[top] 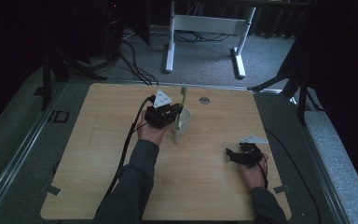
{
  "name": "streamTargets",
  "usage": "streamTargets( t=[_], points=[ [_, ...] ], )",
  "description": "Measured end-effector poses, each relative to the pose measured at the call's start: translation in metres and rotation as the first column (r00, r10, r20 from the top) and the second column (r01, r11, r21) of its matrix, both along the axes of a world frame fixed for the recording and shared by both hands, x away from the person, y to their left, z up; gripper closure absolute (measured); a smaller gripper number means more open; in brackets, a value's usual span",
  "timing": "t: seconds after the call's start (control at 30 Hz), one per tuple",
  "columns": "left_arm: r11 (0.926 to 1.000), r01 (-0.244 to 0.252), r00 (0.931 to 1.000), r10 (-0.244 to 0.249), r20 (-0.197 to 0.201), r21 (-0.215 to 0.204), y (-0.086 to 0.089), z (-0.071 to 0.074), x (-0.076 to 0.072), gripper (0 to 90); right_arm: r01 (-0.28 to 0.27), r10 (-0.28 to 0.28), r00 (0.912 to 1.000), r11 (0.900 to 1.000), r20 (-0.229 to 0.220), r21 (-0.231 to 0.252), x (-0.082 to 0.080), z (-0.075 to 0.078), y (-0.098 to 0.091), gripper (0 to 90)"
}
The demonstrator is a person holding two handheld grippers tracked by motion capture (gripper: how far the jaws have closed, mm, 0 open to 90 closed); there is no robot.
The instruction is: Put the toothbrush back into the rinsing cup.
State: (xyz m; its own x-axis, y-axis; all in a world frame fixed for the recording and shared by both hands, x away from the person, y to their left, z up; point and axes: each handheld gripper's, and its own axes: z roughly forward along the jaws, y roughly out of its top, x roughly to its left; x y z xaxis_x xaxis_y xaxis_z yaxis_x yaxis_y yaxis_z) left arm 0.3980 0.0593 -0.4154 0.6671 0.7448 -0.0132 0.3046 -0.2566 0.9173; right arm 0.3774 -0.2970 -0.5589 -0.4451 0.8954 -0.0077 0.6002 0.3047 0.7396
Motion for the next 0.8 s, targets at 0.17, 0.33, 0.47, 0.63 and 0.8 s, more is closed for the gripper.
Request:
streamTargets(
  t=[0.17, 0.33, 0.47, 0.63, 0.8],
  points=[
    [1.0000, 0.004, 1.0000, -0.004, -0.002, 0.005, -0.001, -0.003, 0.000, 81.0, 0.000, 0.000, 1.0000, 1.0000, 0.000, 0.000, 0.000, 0.000, 0.000, 29.5],
    [1.0000, -0.001, 0.9999, 0.001, -0.013, 0.005, 0.000, -0.008, 0.001, 80.9, 0.000, 0.000, 1.0000, 1.0000, 0.000, 0.000, 0.000, 0.000, 0.000, 29.5],
    [1.0000, 0.000, 0.9999, 0.000, -0.016, 0.007, 0.000, -0.011, 0.000, 80.9, -0.001, 0.001, 1.0000, 1.0000, 0.000, 0.000, 0.000, 0.000, 0.000, 29.5],
    [0.9999, 0.002, 0.9998, -0.001, -0.022, 0.010, 0.000, -0.014, 0.001, 80.9, -0.001, 0.001, 1.0000, 1.0000, 0.000, 0.000, 0.000, 0.000, 0.000, 29.5],
    [0.9999, 0.003, 0.9996, -0.003, -0.029, 0.012, -0.001, -0.016, 0.001, 80.8, -0.001, 0.001, 1.0000, 1.0000, 0.000, 0.000, 0.000, 0.000, 0.000, 29.5]
  ],
)
